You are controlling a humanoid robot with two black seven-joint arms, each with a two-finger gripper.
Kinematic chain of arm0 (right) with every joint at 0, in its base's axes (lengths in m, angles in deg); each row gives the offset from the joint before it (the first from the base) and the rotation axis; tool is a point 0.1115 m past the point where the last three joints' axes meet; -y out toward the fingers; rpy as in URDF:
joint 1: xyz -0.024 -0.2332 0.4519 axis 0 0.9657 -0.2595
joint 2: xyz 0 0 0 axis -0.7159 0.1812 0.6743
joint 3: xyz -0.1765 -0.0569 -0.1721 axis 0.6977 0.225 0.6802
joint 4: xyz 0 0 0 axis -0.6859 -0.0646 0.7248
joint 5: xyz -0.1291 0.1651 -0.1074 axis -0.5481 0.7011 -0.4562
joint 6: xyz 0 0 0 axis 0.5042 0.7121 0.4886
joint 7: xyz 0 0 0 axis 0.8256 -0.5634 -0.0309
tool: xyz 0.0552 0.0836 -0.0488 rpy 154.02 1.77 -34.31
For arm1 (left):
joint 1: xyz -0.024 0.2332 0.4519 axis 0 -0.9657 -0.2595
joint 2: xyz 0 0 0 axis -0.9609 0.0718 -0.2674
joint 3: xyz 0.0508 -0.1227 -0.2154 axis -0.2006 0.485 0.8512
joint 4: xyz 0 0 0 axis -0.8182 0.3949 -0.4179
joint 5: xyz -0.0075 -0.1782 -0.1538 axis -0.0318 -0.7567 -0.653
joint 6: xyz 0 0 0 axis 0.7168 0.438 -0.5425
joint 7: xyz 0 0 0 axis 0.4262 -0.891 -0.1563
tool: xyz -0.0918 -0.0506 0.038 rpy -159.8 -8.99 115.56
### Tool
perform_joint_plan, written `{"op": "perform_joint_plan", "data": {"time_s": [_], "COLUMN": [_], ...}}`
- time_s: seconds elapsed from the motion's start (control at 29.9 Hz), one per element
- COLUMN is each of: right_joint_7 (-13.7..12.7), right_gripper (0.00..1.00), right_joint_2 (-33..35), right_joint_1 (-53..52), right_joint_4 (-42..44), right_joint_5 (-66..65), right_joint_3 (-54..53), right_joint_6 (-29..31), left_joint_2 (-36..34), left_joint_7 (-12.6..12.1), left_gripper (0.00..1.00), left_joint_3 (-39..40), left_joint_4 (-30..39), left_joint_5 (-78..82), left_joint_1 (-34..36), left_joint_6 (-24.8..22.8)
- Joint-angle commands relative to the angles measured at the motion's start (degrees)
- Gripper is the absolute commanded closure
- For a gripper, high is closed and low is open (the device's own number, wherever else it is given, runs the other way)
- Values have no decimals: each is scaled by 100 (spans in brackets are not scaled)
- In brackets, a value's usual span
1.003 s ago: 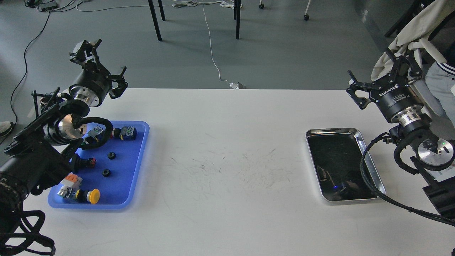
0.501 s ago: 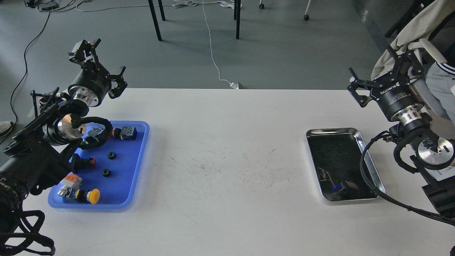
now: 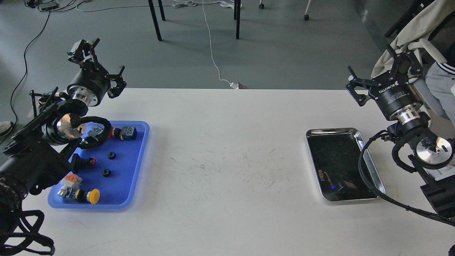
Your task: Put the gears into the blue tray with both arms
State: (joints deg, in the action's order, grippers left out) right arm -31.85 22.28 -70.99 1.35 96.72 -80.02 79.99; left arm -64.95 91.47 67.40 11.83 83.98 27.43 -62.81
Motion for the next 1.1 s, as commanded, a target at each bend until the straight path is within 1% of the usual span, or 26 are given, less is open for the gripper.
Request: {"op": "perform_joint_plan", "data": {"time_s": [0.0, 1.07], "right_joint_7": [-1, -1], "right_gripper": [1, 1], "right_joint_2": [-1, -1], "right_joint_1": [-1, 25], "right_joint_4": [6, -108], "right_joint_5": [0, 0], "right_joint_3": [29, 100], "right_joint_6": [-61, -17], "left_joint_2": [2, -95], "left_joint_7": [0, 9], "left_gripper": [1, 1], "left_joint_3": [0, 18], "left_joint_4": [0, 0], "left_joint_5": [0, -9], "left_joint_1": [0, 0], "left_joint_6": [0, 0]}}
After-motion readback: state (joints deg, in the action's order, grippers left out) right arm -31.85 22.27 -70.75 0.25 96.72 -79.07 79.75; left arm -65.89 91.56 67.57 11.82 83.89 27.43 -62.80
